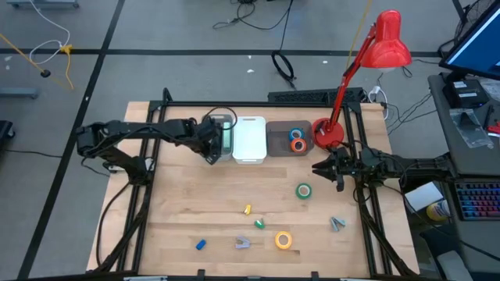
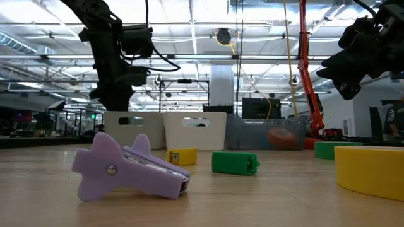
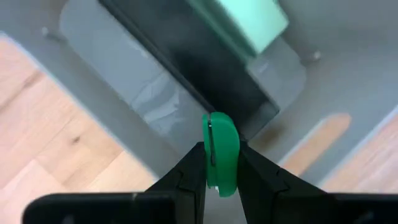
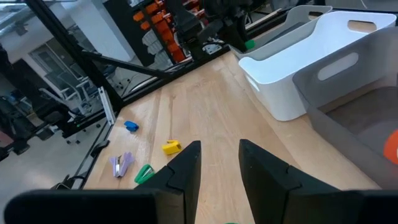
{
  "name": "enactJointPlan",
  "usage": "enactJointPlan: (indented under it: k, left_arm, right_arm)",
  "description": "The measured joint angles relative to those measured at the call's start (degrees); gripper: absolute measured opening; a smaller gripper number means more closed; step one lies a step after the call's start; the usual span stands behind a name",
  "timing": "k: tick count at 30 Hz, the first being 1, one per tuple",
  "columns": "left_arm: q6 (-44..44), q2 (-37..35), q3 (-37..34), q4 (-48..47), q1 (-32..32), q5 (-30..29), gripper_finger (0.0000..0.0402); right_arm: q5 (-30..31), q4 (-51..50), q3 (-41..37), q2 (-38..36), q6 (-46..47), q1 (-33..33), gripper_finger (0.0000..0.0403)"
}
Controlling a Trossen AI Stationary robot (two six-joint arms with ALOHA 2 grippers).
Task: Pick and place Stapler, Stapler remover, tape
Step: Put the small green stapler into the grey bin, then put the small blue stapler into the grey bin
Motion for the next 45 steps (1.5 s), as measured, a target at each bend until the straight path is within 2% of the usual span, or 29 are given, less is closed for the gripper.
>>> enactJointPlan:
  k: [26,29,38,45]
  left_arm:
    - [0.39,1.98,-0.02,0.24,0.0,0.95,0.0075]
    - [0.49,1.98,-0.02,0.6,0.16,0.63,0.0089]
    - [0.54,1.98,-0.02,0.71,0.39,-0.41,0.0164]
    - [0.62,1.98,0.78,-1.48,2.07,2.62,0.0181]
  right_arm:
    - [0.93,0.0,0.0,0.0,-0.42,0.0,0.01]
    - [0.91,0.0,0.0,0.0,-0.42,0.0,0.01]
    - [0.9,0.0,0.0,0.0,-0.42,0.02,0.01]
    - [0.89,0.0,0.0,0.0,-0.42,0.02,0.01]
